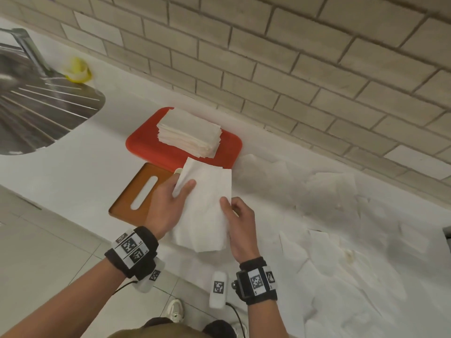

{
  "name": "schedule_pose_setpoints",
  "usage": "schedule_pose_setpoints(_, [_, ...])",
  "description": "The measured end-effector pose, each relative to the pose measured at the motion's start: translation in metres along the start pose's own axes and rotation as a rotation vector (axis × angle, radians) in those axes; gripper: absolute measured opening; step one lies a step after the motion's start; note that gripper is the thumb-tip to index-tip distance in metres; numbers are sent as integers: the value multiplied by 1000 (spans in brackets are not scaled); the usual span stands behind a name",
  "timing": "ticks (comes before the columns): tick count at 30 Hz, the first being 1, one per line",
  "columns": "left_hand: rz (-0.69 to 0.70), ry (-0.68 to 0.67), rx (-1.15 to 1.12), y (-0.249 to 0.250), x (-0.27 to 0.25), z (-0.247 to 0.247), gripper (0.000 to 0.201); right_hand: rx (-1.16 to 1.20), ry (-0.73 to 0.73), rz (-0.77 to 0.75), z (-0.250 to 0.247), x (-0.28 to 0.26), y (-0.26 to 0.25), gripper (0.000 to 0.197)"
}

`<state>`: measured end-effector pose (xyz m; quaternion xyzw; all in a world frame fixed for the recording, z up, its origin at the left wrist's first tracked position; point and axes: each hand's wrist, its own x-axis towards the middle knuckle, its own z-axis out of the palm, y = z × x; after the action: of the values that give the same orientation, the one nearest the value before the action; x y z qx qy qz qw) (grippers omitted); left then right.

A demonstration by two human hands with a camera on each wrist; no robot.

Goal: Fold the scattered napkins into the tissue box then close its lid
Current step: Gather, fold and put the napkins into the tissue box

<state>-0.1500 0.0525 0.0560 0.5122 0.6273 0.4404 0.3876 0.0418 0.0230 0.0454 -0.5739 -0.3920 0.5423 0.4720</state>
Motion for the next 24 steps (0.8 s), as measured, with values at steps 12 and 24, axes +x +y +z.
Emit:
schedule_pose_setpoints(12, [-100, 32, 190, -61, 15, -35, 29, -328, 122, 48, 41, 35, 19, 17])
schedule_pose_setpoints(24, [-185, -17, -15, -56, 30, -87, 22, -125, 97, -214, 57, 41, -14, 28])
